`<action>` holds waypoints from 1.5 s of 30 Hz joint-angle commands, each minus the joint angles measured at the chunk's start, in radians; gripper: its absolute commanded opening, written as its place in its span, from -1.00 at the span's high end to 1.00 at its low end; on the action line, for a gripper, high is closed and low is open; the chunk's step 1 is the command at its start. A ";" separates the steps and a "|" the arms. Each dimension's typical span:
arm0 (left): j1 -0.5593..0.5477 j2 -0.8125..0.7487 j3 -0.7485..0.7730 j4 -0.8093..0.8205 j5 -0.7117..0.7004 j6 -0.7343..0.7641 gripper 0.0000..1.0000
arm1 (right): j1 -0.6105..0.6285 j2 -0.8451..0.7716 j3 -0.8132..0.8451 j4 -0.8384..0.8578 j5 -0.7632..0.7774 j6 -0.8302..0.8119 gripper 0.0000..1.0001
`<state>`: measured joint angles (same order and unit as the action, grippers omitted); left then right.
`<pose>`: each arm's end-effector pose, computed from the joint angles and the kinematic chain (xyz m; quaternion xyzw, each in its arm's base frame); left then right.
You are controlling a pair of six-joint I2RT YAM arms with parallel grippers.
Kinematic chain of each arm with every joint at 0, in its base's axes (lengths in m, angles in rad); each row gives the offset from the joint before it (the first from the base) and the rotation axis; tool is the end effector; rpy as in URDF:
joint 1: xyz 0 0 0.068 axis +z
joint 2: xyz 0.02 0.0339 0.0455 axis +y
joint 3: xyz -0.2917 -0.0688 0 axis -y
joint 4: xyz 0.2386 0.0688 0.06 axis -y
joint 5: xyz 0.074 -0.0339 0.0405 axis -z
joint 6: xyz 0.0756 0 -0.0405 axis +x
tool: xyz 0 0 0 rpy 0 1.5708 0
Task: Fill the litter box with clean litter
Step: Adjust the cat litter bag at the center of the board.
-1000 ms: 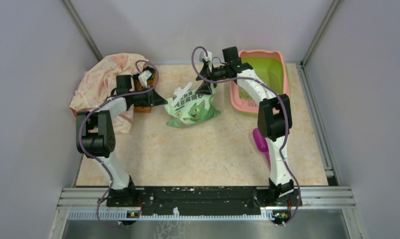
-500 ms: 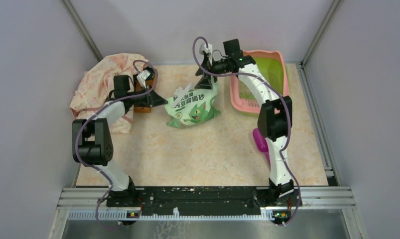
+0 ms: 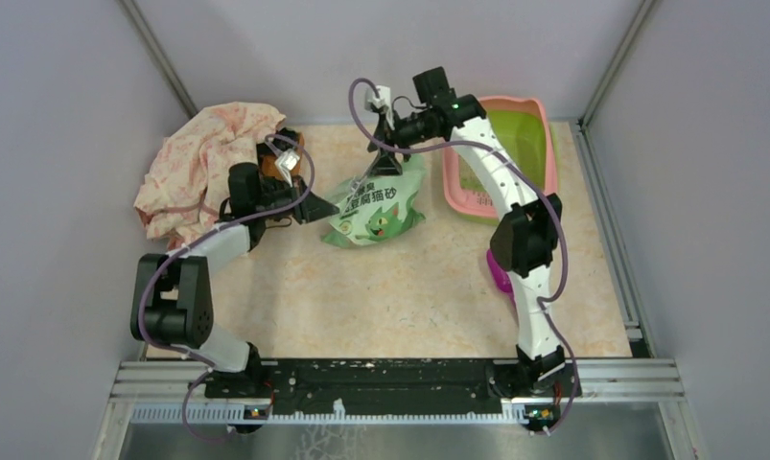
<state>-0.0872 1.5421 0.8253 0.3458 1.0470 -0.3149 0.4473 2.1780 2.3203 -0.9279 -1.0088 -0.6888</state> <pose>0.3282 -0.0944 0.2530 0.1992 0.7423 -0.5020 0.3967 0.4186 0.2717 0.3655 -0.5910 0.5824 0.4029 0.3863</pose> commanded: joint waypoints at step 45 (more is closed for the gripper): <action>-0.080 -0.417 -0.341 0.303 -0.239 -0.147 1.00 | 0.074 -0.407 -0.465 0.204 0.136 0.053 -0.59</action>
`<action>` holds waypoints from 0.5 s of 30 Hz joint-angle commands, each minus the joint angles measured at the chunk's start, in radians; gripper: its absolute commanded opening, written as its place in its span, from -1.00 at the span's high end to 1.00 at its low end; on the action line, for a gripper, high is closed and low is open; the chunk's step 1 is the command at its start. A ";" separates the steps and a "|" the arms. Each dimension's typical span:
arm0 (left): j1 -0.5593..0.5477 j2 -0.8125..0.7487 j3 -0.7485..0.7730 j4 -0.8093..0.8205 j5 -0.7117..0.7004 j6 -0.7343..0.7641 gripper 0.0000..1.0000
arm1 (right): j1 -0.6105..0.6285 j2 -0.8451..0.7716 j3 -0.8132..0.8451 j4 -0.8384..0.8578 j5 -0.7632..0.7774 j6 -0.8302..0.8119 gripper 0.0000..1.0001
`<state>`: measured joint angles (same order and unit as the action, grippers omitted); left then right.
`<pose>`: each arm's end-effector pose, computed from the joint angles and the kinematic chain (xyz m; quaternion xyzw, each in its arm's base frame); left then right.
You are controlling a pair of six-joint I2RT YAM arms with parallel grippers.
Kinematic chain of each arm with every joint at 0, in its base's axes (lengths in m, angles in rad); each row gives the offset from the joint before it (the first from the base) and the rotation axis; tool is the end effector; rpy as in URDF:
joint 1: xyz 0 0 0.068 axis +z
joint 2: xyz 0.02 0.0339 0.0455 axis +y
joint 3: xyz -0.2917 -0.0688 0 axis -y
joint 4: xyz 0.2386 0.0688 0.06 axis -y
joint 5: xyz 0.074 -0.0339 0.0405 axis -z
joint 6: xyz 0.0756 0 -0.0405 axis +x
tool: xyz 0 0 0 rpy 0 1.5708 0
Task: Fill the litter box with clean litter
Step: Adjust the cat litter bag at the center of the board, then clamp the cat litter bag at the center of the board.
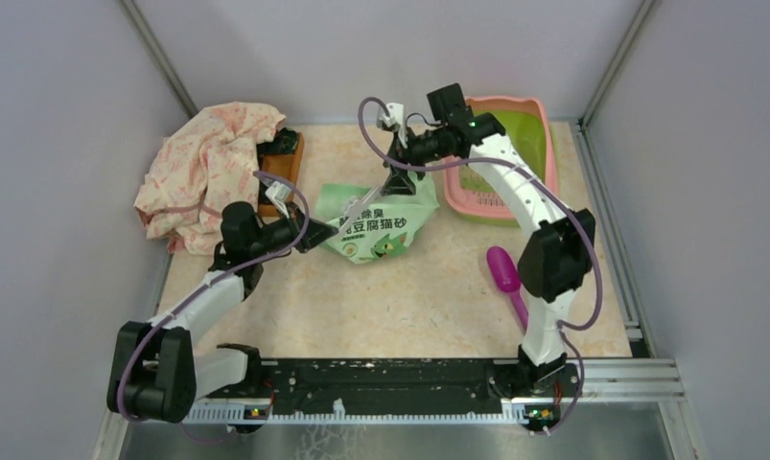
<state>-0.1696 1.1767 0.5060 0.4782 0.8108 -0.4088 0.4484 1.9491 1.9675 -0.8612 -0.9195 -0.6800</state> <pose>0.2430 -0.0972 0.2574 0.1644 0.7341 -0.4584 0.4733 0.3749 0.2471 0.3595 -0.5813 0.6232 0.3750 0.3648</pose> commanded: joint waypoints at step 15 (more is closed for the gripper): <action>0.004 -0.036 -0.238 0.485 0.009 -0.101 1.00 | 0.320 -0.082 0.068 -0.082 0.416 -0.085 -0.62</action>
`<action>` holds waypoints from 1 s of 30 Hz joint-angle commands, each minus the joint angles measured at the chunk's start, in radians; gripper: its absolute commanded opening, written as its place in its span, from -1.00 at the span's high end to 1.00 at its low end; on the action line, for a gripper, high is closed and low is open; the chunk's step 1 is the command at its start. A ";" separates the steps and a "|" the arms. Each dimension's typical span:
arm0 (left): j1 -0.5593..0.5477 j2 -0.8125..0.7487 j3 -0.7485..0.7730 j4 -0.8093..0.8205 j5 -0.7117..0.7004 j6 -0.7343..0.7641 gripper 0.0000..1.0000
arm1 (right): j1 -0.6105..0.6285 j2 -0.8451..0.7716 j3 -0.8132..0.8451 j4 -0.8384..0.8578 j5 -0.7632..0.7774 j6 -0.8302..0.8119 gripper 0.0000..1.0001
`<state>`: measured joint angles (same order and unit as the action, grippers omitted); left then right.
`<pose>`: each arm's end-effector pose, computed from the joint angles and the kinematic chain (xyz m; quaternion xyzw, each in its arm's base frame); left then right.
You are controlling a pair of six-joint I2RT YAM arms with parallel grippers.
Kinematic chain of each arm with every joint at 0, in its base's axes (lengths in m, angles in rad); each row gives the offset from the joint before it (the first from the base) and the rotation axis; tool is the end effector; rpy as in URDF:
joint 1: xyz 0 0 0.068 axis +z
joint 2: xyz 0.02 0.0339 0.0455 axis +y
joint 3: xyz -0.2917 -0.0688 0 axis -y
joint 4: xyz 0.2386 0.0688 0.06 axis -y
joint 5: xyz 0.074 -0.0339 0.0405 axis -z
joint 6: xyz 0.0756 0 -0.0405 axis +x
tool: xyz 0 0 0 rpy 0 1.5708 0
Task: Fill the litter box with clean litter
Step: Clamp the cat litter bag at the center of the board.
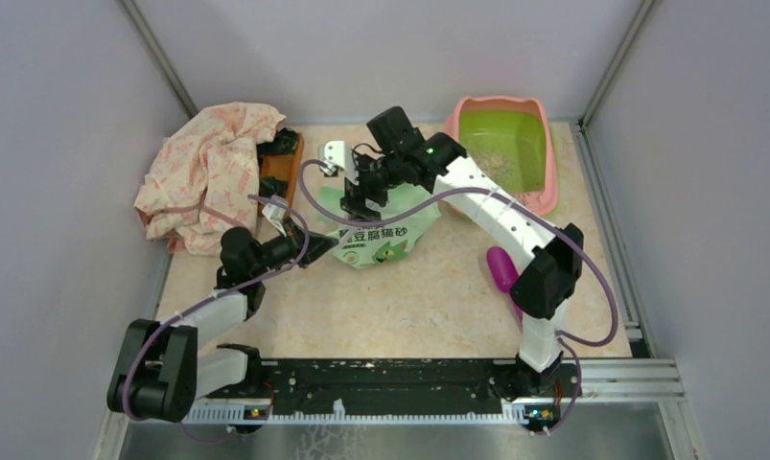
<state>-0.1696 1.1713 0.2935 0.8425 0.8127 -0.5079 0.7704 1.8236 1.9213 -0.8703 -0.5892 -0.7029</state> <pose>0.2184 -0.0931 0.2326 0.1593 0.6977 -0.4802 0.5072 0.2740 0.3244 0.3834 -0.6759 0.5773 0.2799 0.3626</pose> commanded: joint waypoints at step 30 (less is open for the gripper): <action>0.038 -0.037 -0.048 0.183 0.038 0.000 1.00 | 0.036 0.158 0.206 -0.210 0.007 -0.075 -0.31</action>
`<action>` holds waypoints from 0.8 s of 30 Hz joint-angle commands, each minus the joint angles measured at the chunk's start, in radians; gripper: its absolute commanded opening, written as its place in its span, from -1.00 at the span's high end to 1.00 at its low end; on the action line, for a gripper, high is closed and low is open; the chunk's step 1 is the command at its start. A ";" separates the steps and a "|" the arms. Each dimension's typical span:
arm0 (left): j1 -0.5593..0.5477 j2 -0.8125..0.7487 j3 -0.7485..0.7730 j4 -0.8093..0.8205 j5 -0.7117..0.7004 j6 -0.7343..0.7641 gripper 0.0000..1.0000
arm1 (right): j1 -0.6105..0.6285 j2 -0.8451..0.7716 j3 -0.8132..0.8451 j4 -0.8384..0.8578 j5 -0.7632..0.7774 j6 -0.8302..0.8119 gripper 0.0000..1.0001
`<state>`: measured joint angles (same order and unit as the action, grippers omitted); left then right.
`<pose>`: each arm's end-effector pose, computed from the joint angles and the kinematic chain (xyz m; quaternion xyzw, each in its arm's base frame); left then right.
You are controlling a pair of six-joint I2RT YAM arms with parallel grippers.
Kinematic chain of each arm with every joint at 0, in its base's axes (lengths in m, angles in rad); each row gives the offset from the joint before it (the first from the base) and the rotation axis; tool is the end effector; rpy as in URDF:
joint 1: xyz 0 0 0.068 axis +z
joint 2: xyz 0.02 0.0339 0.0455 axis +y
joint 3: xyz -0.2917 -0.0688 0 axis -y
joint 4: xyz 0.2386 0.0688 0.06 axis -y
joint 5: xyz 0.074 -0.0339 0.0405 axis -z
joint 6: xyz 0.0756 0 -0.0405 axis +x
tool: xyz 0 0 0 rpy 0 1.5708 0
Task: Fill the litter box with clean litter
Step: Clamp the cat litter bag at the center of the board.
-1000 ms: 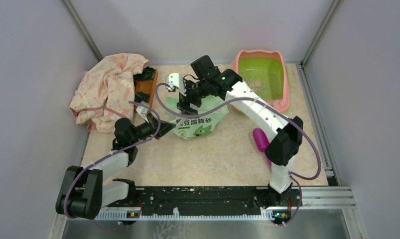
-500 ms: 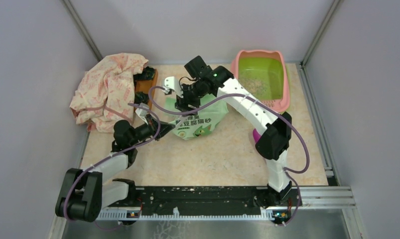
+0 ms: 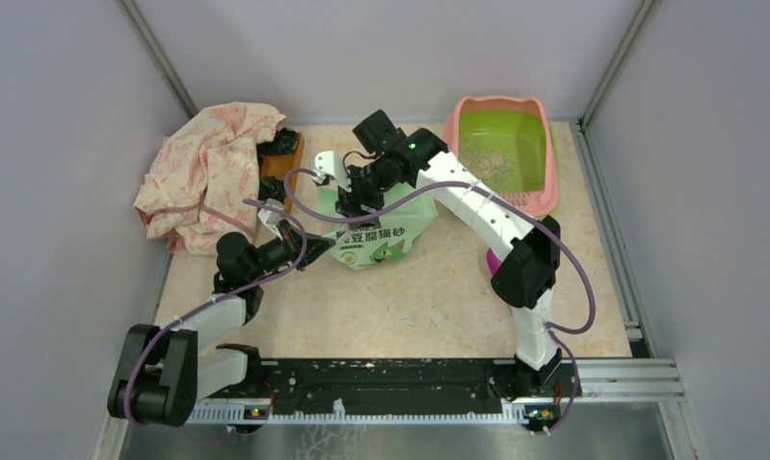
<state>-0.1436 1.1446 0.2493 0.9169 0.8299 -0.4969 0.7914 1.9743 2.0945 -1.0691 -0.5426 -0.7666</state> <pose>0.2102 -0.0868 0.2331 0.1712 0.6807 -0.4735 0.5320 0.2850 0.3440 0.3572 -0.7028 0.5951 0.2588 0.2916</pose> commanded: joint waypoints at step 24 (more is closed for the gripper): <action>0.012 -0.010 -0.013 0.117 0.019 -0.010 1.00 | 0.025 0.062 0.081 -0.025 -0.035 -0.010 -0.04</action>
<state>-0.1436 1.1446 0.2401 0.9291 0.8310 -0.4973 0.8047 2.0563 2.1254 -1.1091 -0.5583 -0.7666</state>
